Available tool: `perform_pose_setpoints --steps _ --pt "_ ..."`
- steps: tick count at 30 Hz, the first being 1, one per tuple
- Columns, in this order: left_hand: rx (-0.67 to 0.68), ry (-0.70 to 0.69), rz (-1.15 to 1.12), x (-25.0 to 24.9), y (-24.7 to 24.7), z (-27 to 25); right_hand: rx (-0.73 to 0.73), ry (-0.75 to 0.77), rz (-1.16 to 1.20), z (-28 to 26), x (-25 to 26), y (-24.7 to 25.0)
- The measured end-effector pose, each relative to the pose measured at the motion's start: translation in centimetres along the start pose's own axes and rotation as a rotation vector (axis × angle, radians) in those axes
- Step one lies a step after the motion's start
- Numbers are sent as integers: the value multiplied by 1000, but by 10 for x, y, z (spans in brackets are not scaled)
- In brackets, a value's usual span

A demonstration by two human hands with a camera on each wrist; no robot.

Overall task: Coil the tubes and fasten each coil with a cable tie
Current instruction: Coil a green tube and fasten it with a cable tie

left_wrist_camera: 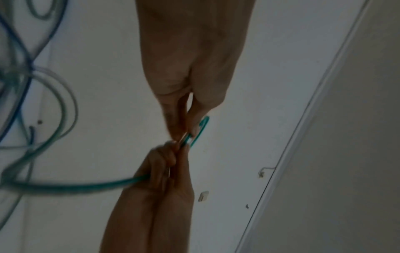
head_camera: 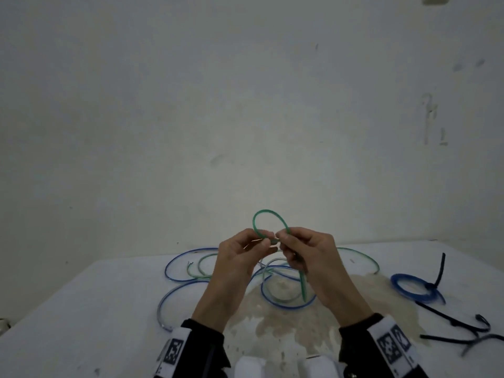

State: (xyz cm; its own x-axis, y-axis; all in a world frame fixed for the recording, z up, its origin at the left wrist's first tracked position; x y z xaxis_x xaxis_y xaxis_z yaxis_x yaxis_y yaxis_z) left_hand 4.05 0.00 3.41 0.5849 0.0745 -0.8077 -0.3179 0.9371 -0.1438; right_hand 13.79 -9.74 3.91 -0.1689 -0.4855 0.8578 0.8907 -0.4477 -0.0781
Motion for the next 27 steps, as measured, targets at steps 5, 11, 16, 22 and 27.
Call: perform_pose_setpoints --steps 5,11,16,22,27 --pt "69 156 42 0 12 1 320 -47 -655 1 13 19" --pt "66 131 406 2 -2 10 190 -6 -469 12 14 15" --pt "-201 10 88 14 -6 20 84 -26 -349 18 4 5" --pt "-402 -81 -232 19 1 20 -84 -67 66 24 -14 0" --pt "-324 8 -99 25 2 19 -100 42 16 22 -10 -3"
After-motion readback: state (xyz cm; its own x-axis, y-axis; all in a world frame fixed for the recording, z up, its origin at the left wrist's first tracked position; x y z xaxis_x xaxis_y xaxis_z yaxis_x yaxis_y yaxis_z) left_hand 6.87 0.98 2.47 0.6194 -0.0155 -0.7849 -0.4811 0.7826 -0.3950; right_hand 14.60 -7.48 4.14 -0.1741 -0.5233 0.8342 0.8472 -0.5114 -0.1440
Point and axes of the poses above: each hand's wrist, its own z-axis towards the middle knuckle, its own y-axis out of the back of the hand, x = y × z, the point moved 2 cm from there along z, towards the middle knuckle, and after that the axes turned 12 degrees about x, right-handed, at the moved point
